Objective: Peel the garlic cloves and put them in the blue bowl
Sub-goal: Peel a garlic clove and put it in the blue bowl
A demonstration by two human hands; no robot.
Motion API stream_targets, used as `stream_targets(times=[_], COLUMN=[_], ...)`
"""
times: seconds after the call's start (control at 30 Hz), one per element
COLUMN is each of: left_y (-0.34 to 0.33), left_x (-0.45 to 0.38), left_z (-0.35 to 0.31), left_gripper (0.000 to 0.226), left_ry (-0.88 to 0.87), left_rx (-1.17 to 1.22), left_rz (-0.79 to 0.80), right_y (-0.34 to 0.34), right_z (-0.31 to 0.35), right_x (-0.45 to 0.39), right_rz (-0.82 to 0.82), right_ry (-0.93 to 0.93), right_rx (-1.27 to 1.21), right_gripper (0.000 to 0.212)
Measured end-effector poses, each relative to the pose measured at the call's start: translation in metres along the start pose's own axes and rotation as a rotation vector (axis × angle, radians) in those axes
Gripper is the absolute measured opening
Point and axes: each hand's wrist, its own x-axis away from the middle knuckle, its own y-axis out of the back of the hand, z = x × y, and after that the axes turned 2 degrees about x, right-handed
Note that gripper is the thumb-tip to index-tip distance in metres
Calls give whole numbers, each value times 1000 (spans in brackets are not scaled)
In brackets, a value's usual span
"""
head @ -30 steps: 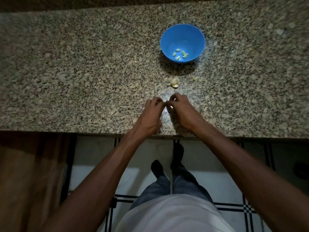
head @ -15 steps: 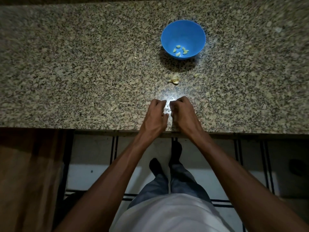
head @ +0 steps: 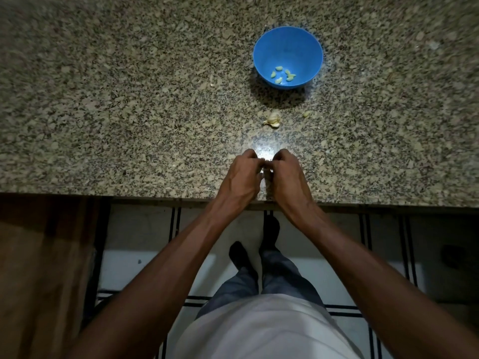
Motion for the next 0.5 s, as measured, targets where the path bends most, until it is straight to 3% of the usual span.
stream_targets(times=[0.1, 0.5], left_y=[-3, -25], left_x=[-1, 23], left_z=[2, -9], left_gripper=[13, 18], left_ry=[81, 182], left_rx=[-28, 109], left_rz=[-6, -257], right_y=[1, -13], right_z=[6, 6], right_x=[0, 11], right_rz=[-50, -114], right_ry=[-27, 29], right_rx=[56, 69], right_gripper=[12, 10])
